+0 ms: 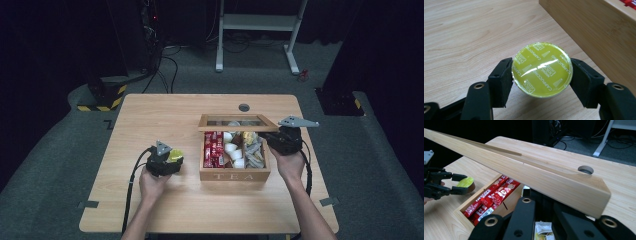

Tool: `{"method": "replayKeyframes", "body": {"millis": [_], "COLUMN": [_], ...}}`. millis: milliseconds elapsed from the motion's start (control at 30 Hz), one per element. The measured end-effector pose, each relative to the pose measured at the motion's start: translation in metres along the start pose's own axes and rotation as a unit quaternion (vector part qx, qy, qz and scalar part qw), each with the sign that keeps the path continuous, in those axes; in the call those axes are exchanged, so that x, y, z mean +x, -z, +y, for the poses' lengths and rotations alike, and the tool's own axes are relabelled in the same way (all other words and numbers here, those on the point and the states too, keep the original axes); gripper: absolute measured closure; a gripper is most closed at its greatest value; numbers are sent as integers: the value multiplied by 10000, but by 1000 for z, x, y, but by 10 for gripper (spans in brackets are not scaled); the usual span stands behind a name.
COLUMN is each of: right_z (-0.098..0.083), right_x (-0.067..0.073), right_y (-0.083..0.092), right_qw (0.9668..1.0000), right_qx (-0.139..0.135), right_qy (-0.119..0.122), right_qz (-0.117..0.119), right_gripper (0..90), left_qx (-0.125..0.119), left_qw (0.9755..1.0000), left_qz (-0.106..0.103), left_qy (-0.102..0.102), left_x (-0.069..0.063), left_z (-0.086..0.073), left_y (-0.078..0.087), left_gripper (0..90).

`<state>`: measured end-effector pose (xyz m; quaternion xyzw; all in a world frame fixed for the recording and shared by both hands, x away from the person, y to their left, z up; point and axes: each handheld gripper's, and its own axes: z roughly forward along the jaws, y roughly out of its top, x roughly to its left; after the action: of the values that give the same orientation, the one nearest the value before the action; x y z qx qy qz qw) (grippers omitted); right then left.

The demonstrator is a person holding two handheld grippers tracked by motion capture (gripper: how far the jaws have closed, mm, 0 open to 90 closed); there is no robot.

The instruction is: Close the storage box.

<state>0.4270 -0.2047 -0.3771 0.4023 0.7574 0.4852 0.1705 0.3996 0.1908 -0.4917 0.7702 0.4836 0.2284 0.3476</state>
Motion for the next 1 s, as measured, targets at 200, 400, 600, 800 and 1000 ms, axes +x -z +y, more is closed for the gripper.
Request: {"method": "replayKeyframes", "body": {"millis": [200, 400, 600, 800, 1000], "right_z": [0, 0, 0, -1, -2], "right_x": [0, 0, 0, -1, -1], "right_y": [0, 0, -1, -1, -1], "right_qw": [10000, 10000, 10000, 10000, 10000], "right_qx": [-6, -13, -26, -21, -19], "right_qy": [12, -3, -5, -1, -13], "right_qz": [7, 5, 26, 39, 68], "right_gripper": [900, 900, 900, 900, 900], "left_qx": [22, 22, 5, -72, -202], "left_qw": [10000, 9999, 9998, 9996, 9991], "left_qz": [-30, -89, -147, -220, -314], "left_qy": [54, 68, 137, 146, 208], "left_x": [0, 0, 1, 0, -1], "left_z": [-1, -2, -3, -2, -1], "left_y": [-3, -3, -4, 0, 8], "left_gripper": [377, 369, 306, 288, 278]}}
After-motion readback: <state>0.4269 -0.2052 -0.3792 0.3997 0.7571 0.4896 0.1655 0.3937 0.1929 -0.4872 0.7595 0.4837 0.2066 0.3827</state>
